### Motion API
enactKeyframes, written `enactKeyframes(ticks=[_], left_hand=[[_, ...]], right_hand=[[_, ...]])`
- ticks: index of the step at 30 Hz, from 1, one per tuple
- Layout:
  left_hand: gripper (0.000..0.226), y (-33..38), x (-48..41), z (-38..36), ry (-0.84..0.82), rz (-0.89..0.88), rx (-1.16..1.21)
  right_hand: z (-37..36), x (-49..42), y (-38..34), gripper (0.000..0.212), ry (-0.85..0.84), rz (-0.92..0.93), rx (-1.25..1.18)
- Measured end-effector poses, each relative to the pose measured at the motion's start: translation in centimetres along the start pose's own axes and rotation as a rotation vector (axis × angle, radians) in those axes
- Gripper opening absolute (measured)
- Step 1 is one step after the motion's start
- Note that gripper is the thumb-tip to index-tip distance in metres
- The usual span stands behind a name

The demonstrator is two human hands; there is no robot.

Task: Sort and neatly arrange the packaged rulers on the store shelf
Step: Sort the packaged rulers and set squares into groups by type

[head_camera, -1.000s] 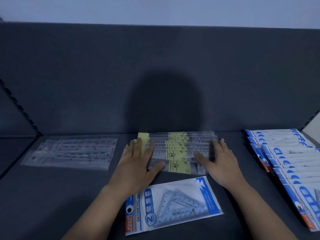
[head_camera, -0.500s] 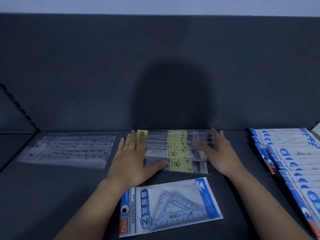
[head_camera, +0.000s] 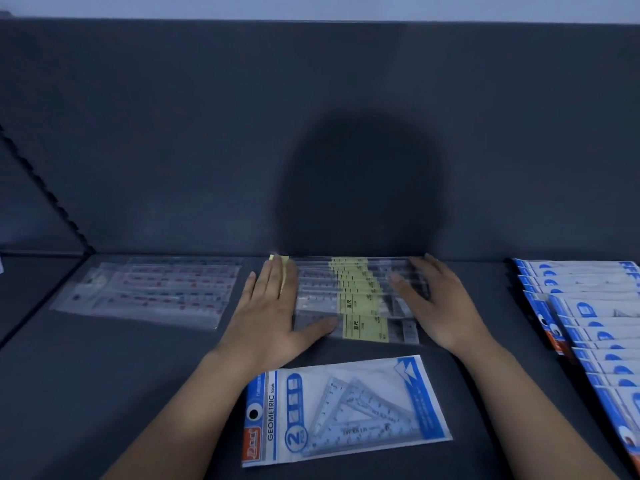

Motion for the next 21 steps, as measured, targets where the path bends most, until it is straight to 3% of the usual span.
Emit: enactKeyframes(ticks=[3, 6, 10, 21], left_hand=[[0.077, -0.1, 0.3, 0.1, 0.028, -0.083, -0.004], [0.058, -0.1, 0.5, -0.4, -0.003, -0.099, -0.019], [0.053, 0.4, 0.5, -0.5, 0.011, -0.065, 0.003], [0.056, 0.5, 0.7, 0.2, 0.049, -0.071, 0.031]], right_hand=[[0.1, 0.2, -0.4, 0.065, 0.024, 0.045, -0.063], [0.2, 0.4, -1.0, 0.071, -0.014, 0.096, -0.104], [0.3, 1.0, -1.6, 0.055, -0.071, 0.175, -0.059], [0.1, 2.2, -1.9, 0.056, -0.127, 0.173, 0.046]])
Point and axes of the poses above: each hand's wrist, its own x-axis away from the middle knuckle, its own z-axis out of the back of the hand, y = z × x, the point moved 6 cm from there along -x, towards the middle knuckle, and after that the axes turned 14 degrees about -x, right-handed, at the moved point
